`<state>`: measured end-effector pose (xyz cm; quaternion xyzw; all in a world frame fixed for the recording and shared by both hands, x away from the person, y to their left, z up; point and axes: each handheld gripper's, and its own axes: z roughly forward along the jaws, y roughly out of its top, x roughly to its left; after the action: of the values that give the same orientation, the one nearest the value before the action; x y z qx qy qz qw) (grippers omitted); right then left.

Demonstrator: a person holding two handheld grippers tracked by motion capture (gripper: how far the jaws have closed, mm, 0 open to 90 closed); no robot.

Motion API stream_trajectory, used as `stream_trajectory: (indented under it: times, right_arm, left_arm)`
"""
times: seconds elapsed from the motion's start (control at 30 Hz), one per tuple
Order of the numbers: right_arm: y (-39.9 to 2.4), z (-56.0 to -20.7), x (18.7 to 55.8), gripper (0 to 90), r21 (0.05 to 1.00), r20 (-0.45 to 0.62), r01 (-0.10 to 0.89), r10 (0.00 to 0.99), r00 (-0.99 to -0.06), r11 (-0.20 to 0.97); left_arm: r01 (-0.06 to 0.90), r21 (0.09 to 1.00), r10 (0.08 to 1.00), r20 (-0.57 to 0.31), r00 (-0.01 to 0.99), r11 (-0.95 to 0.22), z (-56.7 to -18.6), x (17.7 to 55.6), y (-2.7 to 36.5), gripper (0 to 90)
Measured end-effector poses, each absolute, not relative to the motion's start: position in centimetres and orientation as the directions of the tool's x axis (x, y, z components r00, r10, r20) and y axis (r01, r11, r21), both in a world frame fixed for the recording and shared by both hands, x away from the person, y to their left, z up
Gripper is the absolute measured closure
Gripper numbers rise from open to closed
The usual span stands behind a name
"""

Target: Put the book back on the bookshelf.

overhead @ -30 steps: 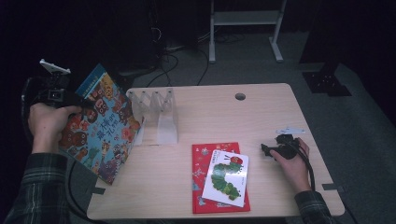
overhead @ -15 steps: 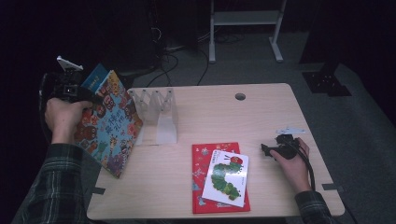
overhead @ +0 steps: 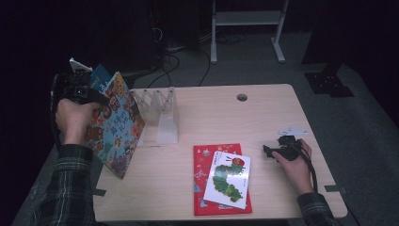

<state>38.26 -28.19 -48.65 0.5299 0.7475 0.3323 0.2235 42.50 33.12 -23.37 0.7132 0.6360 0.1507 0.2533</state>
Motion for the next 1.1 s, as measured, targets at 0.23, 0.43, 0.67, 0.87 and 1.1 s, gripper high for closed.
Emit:
stream_trajectory:
  times: [0.23,0.43,0.67,0.87,1.1]
  right_arm:
    - [-28.2,-48.7,38.3,12.4,0.734,0.017,0.643,0.941,-0.339,0.218]
    - [-28.2,-48.7,38.2,12.4,0.734,0.018,0.643,0.940,-0.340,0.219]
    - [-28.2,-48.7,38.2,12.4,0.733,0.018,0.644,0.940,-0.339,0.219]
    - [-28.2,-48.7,38.2,12.4,0.733,0.018,0.644,0.940,-0.340,0.219]
    - [-28.2,-48.7,38.2,12.4,0.733,0.018,0.644,0.940,-0.340,0.219]
  left_arm:
    - [0.825,0.562,0.989,-0.077,0.130,-0.065,-22.9,41.7,33.9,73.9]
    - [0.816,0.575,0.985,-0.103,0.136,-0.052,-22.4,41.2,34.8,72.4]
    - [0.800,0.597,0.987,-0.089,0.130,-0.051,-21.3,40.5,35.5,70.6]
    - [0.775,0.630,0.985,-0.102,0.143,-0.047,-20.9,39.8,35.8,70.7]
    - [0.753,0.654,0.970,-0.129,0.205,-0.073,-19.9,39.1,34.9,76.0]
